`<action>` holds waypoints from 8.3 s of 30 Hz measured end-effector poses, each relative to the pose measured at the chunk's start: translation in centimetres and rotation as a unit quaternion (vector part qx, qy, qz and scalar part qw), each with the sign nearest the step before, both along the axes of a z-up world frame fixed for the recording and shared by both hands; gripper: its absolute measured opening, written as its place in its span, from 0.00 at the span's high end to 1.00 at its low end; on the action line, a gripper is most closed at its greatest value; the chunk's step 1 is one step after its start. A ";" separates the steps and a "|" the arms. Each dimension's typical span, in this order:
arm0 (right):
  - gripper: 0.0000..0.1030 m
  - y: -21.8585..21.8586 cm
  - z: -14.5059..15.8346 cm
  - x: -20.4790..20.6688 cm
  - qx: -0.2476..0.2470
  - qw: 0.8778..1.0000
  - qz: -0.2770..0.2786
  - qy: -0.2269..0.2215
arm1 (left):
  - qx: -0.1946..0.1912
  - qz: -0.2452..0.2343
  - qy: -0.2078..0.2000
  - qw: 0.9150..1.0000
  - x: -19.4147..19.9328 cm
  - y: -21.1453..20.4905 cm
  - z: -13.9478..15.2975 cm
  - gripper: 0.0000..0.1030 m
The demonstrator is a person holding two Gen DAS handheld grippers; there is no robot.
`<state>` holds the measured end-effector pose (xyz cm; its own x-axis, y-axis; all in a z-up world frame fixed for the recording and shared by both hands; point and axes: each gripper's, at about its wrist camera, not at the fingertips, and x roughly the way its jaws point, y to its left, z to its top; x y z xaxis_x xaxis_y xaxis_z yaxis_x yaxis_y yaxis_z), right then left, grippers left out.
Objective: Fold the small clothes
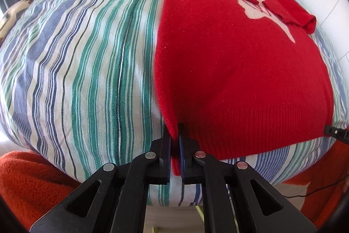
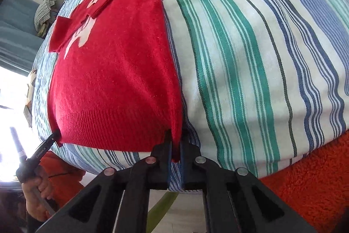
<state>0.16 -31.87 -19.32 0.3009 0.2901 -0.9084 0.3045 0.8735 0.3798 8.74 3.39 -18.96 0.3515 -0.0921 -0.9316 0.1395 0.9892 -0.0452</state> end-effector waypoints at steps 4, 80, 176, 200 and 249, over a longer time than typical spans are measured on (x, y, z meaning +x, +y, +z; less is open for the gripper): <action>0.79 0.6 0.5 0.2 -0.001 1.000 0.018 0.003 | 0.052 0.005 -0.004 0.999 -0.3 -0.3 0.5 0.24; 0.68 -33.0 3.7 0.8 -0.064 0.927 -0.349 -0.125 | 0.004 0.181 -0.055 0.982 -2.3 8.8 5.2 0.18; 0.40 -15.9 11.2 -4.2 -0.173 0.953 -0.157 -0.195 | 0.083 0.361 -0.027 0.929 17.5 28.6 1.0 0.17; 0.40 -15.8 11.4 -4.3 -0.188 0.951 -0.160 -0.188 | 0.110 -0.068 -0.197 0.972 15.0 3.9 -2.1 0.01; 0.40 -15.2 10.0 -1.6 -0.233 0.954 -0.145 -0.116 | 0.037 -0.052 -0.177 0.982 15.2 5.8 -1.7 0.00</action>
<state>-1.44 -47.08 -9.27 0.5165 -0.2559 -0.8172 0.5137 0.8561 0.0566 23.91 9.19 -20.69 0.6467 -0.0817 -0.7584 0.2336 0.9677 0.0950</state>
